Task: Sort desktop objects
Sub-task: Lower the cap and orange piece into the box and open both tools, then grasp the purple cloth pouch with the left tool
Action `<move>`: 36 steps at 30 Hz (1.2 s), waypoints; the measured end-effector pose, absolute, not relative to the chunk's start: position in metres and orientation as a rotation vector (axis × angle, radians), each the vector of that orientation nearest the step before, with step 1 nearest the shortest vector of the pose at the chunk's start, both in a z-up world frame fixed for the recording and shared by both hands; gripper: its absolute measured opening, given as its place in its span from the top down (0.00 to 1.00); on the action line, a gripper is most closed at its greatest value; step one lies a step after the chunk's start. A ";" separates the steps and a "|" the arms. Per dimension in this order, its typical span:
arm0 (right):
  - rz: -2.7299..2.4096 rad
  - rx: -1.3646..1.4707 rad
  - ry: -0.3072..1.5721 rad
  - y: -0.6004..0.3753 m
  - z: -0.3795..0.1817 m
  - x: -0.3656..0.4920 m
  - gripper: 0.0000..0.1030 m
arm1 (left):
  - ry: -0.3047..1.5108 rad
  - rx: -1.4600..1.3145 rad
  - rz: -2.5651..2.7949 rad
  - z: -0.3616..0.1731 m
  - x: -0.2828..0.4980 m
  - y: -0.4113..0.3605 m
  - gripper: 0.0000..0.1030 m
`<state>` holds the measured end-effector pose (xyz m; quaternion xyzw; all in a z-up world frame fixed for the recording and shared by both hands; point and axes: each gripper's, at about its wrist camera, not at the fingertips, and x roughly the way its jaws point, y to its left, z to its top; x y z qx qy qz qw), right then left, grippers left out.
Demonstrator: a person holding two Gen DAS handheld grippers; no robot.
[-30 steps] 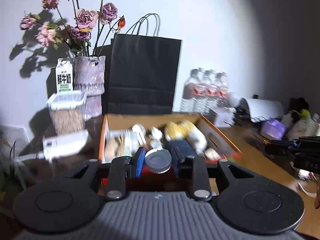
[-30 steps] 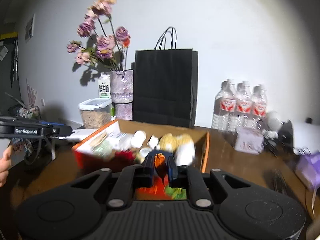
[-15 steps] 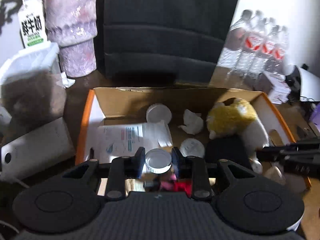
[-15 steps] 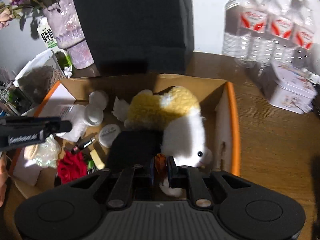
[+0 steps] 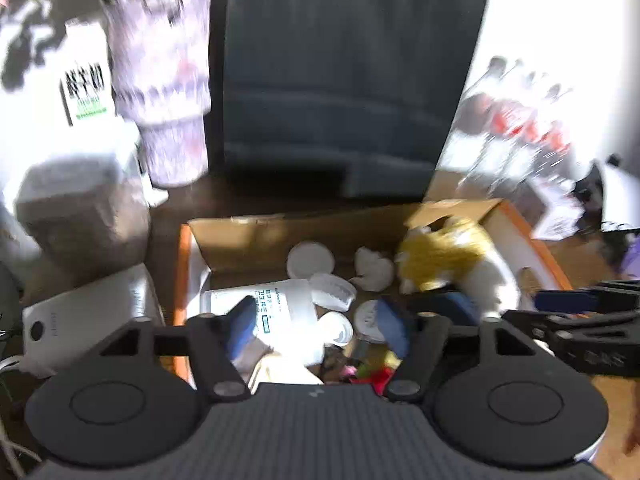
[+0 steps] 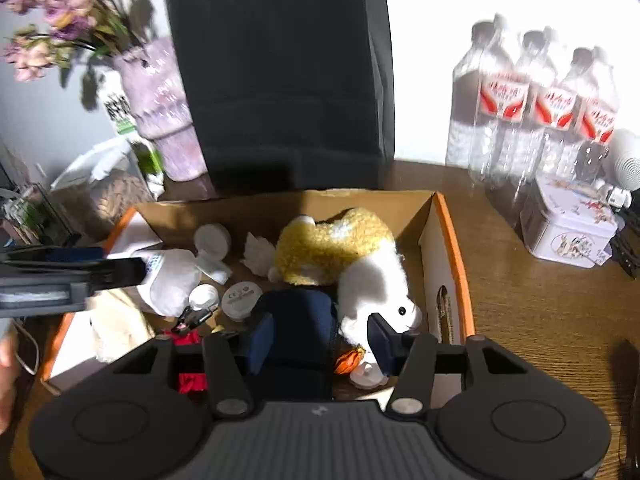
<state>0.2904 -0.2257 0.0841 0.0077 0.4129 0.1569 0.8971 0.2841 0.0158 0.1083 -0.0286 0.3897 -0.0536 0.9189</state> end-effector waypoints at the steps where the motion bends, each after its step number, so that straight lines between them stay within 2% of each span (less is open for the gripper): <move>1: 0.317 0.006 0.851 -0.227 0.082 0.284 0.49 | 0.772 -0.062 -0.117 0.113 0.272 0.018 0.22; 5: 0.297 0.019 0.818 -0.229 0.084 0.250 0.46 | 0.752 -0.029 -0.081 0.123 0.232 0.021 0.19; 7: 0.279 0.019 0.765 -0.229 0.089 0.219 0.32 | 0.718 -0.035 -0.053 0.128 0.205 0.025 0.10; 8: 0.266 0.009 0.725 -0.229 0.091 0.199 0.28 | 0.703 -0.044 -0.045 0.130 0.190 0.027 0.03; 10: 0.238 -0.023 0.659 -0.226 0.090 0.160 0.17 | 0.665 -0.055 -0.061 0.129 0.156 0.029 0.01; 12: 0.234 -0.053 0.624 -0.226 0.083 0.126 0.14 | 0.637 -0.061 -0.072 0.121 0.119 0.029 0.00; 21: 0.270 -0.039 0.586 -0.226 0.035 -0.001 0.14 | 0.648 -0.079 0.080 0.048 -0.006 0.020 0.00; 26: 0.321 -0.075 0.592 -0.218 0.020 -0.050 0.14 | 0.679 -0.092 0.032 0.030 -0.049 0.020 0.00; 31: 0.348 -0.082 0.594 -0.218 0.022 -0.075 0.13 | 0.666 0.005 -0.015 0.023 -0.072 0.010 0.00; 36: 0.334 -0.063 0.603 -0.220 0.023 -0.065 0.13 | 0.661 0.030 -0.055 0.023 -0.066 0.004 0.00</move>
